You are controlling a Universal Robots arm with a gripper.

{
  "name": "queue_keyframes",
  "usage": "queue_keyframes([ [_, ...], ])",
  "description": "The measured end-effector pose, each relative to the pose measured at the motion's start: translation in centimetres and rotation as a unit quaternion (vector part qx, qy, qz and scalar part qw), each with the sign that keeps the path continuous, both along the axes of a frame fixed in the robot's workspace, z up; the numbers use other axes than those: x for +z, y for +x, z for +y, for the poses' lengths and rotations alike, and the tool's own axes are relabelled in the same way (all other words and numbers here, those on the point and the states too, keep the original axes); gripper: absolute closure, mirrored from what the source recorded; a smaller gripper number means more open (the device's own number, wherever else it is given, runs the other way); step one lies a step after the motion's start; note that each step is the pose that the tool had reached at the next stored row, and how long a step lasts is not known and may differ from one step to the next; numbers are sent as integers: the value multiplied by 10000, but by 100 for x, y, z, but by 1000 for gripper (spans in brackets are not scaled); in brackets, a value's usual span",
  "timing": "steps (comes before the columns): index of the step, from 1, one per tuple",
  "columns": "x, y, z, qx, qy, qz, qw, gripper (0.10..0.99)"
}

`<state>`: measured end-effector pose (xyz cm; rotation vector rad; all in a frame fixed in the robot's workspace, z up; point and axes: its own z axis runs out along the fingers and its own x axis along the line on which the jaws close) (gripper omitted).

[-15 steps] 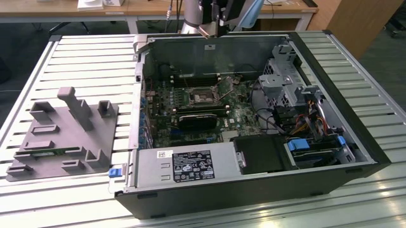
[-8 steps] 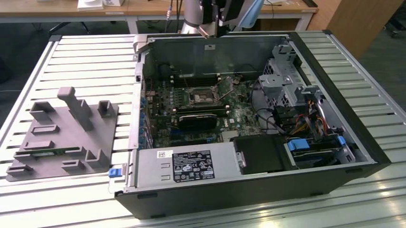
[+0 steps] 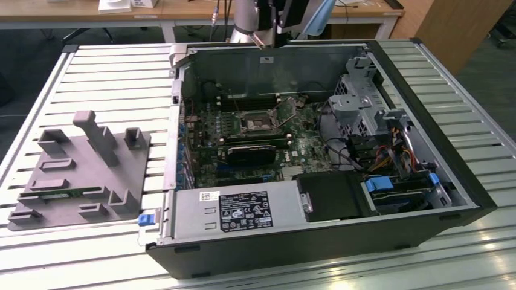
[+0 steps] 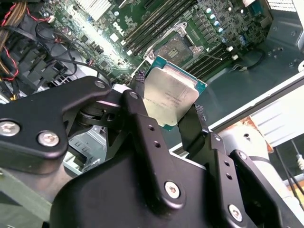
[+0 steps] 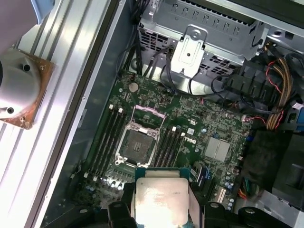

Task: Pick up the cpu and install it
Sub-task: 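Place the cpu into insertion slot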

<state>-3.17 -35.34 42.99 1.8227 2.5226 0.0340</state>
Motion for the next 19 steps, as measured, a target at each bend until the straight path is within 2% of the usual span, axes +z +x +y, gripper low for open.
queue_keyframes([
  [10, -3, 0, 0, -341, 0, 0, 9994, 553],
  [19, -6, 0, 0, -651, 0, 0, 9979, 553],
])
